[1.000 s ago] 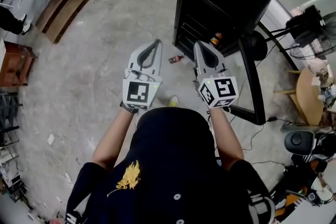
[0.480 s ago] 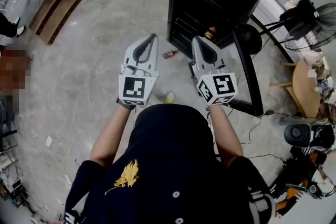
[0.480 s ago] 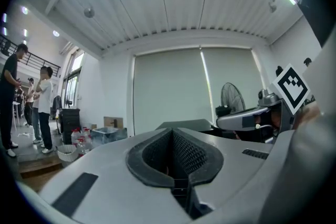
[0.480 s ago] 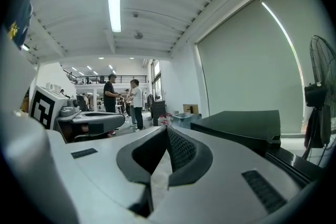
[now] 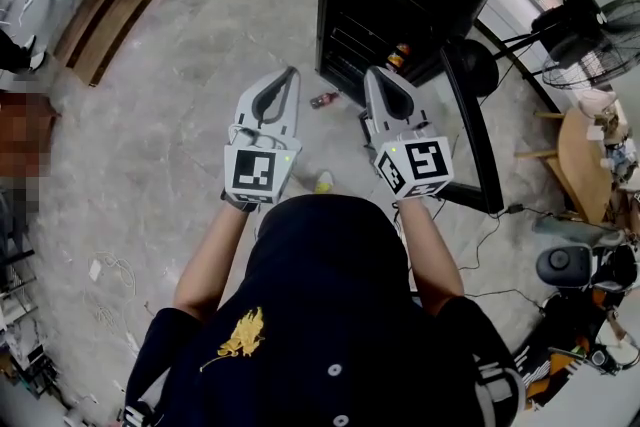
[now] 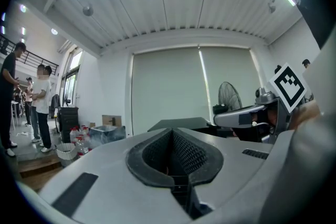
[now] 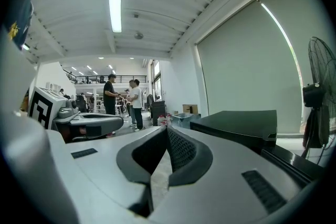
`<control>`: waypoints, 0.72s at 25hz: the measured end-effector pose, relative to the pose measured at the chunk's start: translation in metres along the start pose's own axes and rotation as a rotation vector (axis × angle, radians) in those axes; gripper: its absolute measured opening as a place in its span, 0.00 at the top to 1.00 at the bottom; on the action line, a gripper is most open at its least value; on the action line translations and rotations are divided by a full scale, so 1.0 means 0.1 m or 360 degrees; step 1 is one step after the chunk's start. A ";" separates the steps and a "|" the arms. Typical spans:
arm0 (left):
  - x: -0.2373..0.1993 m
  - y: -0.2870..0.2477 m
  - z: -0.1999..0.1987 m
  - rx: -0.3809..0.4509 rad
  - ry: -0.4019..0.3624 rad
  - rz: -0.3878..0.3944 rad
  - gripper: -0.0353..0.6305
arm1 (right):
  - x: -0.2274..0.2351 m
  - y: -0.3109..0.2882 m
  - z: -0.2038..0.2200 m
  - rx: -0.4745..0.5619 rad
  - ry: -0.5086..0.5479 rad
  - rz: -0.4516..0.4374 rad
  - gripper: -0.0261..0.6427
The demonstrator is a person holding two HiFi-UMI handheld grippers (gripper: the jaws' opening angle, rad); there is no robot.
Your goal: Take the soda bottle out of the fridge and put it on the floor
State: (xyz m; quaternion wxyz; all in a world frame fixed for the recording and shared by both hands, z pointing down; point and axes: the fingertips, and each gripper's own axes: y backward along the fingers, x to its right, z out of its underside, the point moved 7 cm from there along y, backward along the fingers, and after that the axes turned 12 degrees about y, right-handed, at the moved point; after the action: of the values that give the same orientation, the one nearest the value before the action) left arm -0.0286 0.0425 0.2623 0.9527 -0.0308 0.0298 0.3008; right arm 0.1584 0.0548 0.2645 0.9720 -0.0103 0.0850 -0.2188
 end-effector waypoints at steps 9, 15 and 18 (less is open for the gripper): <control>0.06 0.01 0.05 -0.0013 -0.0006 -0.0016 0.92 | 0.10 0.09 0.08 -0.0001 0.0000 0.0015 0.97; 0.05 0.01 0.03 -0.0016 -0.0036 -0.0014 0.92 | 0.15 0.08 0.07 0.0009 -0.0007 0.0023 0.97; 0.02 0.03 -0.01 -0.0030 -0.0049 -0.0034 0.92 | 0.16 0.03 0.02 0.0036 -0.0009 0.0009 0.97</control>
State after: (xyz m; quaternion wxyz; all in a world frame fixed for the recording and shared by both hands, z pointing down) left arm -0.0291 0.0457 0.2612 0.9559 -0.0353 0.0120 0.2914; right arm 0.1741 0.0503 0.2638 0.9729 0.0002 0.0799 -0.2168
